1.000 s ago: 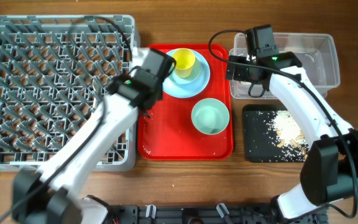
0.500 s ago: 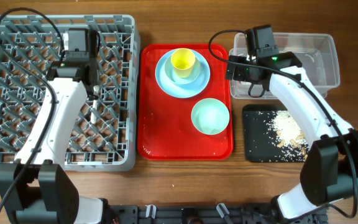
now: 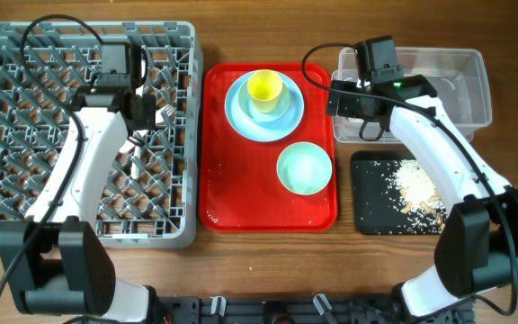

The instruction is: Sort waste into correct bins and load items into the dishwasher rack

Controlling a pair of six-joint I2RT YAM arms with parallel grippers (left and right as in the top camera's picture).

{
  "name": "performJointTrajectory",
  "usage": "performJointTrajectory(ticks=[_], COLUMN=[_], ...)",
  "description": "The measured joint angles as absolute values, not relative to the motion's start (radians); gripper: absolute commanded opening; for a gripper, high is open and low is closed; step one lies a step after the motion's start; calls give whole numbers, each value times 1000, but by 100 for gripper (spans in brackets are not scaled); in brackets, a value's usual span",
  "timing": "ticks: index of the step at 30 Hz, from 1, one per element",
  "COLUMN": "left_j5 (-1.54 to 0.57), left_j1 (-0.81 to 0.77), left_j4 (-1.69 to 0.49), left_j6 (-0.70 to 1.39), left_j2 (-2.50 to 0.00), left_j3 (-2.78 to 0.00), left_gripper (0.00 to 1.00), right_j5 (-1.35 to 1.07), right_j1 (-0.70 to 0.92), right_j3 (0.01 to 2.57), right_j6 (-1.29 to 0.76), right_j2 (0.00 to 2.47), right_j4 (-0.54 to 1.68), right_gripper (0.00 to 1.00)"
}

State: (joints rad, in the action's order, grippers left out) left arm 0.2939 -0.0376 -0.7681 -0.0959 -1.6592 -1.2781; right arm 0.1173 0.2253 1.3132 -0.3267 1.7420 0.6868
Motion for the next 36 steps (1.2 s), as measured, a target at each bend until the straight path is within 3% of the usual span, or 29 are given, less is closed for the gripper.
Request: performJointTrajectory(ticks=[5, 14, 21, 25, 29, 36], left_j5=[289, -100, -155, -72, -43, -22], left_j1=[-39, -221, -518, -667, -752, -768], left_j4=[-764, -809, -838, -829, -731, -685], left_j6=[-71, 123, 358, 609, 764, 803], left_j2=[-1659, -1557, -1559, -1618, -1753, -1855], left_j3=[-1278, -1278, -1277, -1277, -1277, -1277], left_gripper=[23, 18, 24, 39, 40, 38], right_j5=[117, 117, 117, 117, 117, 117], right_j1=[225, 225, 225, 225, 225, 225], right_j3=[1313, 1313, 1313, 1313, 1313, 1313], right_j6=[-327, -327, -327, -327, -327, -327], right_j2=[1742, 1742, 1742, 1742, 1742, 1742], right_j4=[687, 687, 687, 687, 687, 687], right_gripper=[100, 100, 100, 100, 100, 100])
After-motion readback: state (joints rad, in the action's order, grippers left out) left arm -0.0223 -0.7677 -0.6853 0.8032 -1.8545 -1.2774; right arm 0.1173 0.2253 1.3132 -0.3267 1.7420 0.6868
